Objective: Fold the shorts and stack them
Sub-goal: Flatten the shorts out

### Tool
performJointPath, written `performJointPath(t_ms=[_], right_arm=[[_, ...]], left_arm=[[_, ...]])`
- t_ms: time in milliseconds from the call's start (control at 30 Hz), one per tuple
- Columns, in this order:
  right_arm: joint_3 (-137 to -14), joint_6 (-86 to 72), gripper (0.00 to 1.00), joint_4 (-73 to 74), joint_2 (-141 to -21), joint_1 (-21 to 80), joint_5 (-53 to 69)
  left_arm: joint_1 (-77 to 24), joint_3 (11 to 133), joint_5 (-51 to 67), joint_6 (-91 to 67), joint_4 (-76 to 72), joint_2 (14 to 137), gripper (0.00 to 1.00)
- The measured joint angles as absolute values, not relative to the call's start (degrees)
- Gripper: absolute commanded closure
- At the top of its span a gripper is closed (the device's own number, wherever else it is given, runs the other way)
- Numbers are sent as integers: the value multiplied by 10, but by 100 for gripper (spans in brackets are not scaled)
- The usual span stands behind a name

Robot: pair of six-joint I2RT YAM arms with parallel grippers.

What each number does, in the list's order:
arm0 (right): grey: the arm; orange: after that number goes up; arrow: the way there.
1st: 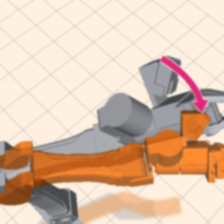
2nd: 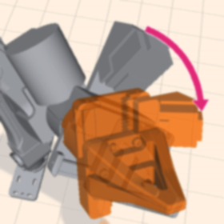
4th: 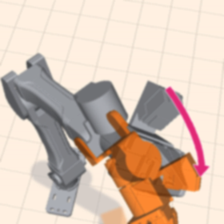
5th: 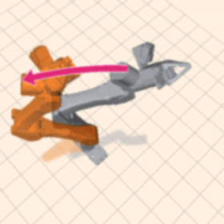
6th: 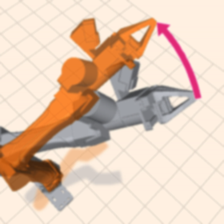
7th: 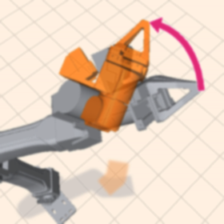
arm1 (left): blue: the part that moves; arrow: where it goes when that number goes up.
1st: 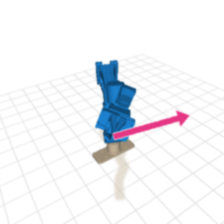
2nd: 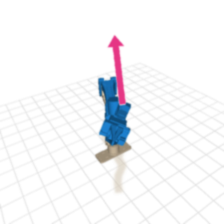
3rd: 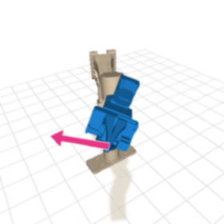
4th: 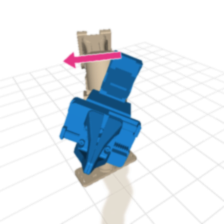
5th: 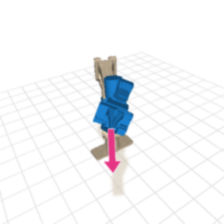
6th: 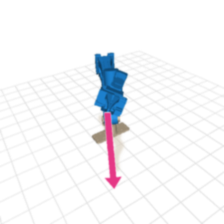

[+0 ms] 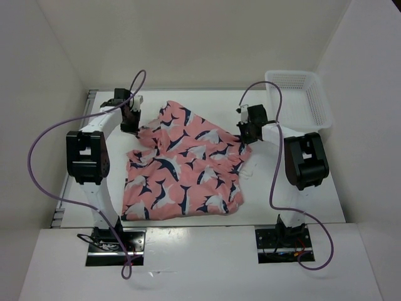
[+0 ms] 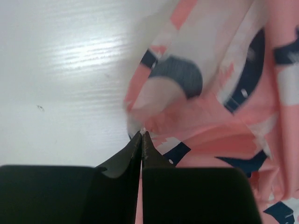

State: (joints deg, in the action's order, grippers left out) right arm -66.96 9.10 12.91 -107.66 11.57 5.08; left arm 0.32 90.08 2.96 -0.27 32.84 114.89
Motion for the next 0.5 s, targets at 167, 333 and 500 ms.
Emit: performJointPath(t_ms=[167,333,500], right_arm=[[-689,111,100,130,-1086,120,53],[-699,126,100,130,-1089,129,66],[-699,140,100,134,-1090,134,79]], left_arm=[[8,861,28,-2,345,1136,45],[6,884,85,-1,380,1136,33],[-10,996,129,-2,378,1168,32]])
